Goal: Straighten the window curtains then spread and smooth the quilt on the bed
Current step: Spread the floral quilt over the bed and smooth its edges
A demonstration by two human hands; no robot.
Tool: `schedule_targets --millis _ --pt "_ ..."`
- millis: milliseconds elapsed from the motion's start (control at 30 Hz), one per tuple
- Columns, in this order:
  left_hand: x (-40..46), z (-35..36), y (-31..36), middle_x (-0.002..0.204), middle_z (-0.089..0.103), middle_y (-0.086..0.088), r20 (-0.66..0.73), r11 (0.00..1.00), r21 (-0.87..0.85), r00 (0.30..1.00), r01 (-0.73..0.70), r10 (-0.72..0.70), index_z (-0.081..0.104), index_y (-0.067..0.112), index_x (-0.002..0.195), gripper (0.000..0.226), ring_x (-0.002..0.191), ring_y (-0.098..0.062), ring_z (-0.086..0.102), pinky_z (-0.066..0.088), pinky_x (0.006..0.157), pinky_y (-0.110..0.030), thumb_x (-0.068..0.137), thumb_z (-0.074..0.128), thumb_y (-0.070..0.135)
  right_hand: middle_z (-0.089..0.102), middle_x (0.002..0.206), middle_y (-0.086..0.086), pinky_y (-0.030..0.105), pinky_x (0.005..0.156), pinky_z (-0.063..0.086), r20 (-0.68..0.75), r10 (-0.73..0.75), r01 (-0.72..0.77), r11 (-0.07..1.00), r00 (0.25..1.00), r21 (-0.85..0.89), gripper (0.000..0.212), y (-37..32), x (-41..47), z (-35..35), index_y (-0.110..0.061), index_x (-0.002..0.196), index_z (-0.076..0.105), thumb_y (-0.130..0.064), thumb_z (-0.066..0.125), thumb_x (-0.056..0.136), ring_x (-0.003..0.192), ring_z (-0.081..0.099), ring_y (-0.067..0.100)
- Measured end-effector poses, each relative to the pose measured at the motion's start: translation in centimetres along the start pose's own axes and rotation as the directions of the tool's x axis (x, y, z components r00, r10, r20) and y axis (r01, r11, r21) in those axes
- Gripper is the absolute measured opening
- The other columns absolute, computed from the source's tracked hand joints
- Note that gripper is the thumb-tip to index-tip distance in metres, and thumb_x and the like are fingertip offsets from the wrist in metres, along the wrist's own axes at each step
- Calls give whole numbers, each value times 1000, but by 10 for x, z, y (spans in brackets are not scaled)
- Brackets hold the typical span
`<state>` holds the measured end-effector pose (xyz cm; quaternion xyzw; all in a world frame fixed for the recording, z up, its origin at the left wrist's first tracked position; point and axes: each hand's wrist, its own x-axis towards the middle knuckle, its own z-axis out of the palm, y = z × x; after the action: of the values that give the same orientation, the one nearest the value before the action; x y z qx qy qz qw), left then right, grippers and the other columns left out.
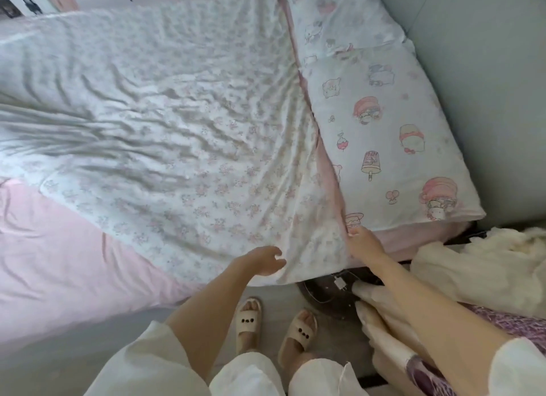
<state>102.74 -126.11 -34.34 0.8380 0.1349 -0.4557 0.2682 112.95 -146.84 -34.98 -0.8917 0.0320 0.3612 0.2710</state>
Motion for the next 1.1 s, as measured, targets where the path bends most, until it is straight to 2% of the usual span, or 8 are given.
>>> schedule_targets --millis 100,167,267,533,700,867,1000,1100 --pt "-3 -4 -31 149 35 -8 -52 994 -84 996 69 -73 36 12 141 47 135 -25 36 29 110 -36 99 34 34 49 133 11 23 70 42 52 -50 49 998 997 26 44 -21 -2 11 -11 133 42 -11 40 89 104 55 25" --pt "-6 -6 -49 146 40 -9 -85 980 -176 990 99 -115 40 13 138 45 131 -26 42 33 108 -37 99 36 34 50 131 12 25 62 41 68 -79 78 997 995 22 44 -34 -3 19 -11 133 42 -9 40 89 96 55 24" --pt "-17 -13 -75 143 45 -9 -140 942 -316 976 114 -165 45 13 135 42 126 -26 46 37 106 -37 98 38 32 50 132 12 28 75 41 120 -100 97 995 988 24 43 -55 -7 34 -11 134 40 -11 38 91 92 51 18" --pt "-68 -44 -188 132 54 -10 -290 784 -618 909 63 -301 51 7 129 38 123 -25 49 38 100 -33 96 40 23 42 140 11 31 89 39 207 -170 190 979 963 -80 41 -155 -26 109 -12 135 38 -16 35 95 119 47 26" --pt "-116 -65 -303 106 59 -12 -337 618 -786 828 15 -448 61 8 109 26 104 -27 57 44 88 -34 94 43 18 50 132 10 29 79 41 284 -280 323 940 917 -115 38 -251 -46 197 -13 132 42 -19 37 95 97 55 21" --pt "-155 -79 -400 94 59 -11 -306 397 -917 725 -49 -618 61 9 105 25 81 -25 53 41 69 -30 92 41 15 44 139 9 27 81 38 375 -386 463 876 843 -137 40 -326 -70 273 -13 135 40 -23 32 97 113 51 24" --pt "-168 -82 -454 92 59 -9 -267 271 -957 674 -102 -689 61 12 109 25 82 -24 54 43 65 -28 93 42 16 50 133 8 26 79 42 402 -454 551 819 795 -163 39 -368 -78 321 -14 133 41 -20 33 96 101 52 18" --pt "-166 -82 -477 88 58 -7 -238 195 -971 660 -140 -712 60 12 109 25 82 -23 54 43 62 -26 92 42 15 47 137 9 29 91 42 401 -501 609 765 767 -209 38 -389 -73 345 -12 133 41 -17 35 95 119 49 22"
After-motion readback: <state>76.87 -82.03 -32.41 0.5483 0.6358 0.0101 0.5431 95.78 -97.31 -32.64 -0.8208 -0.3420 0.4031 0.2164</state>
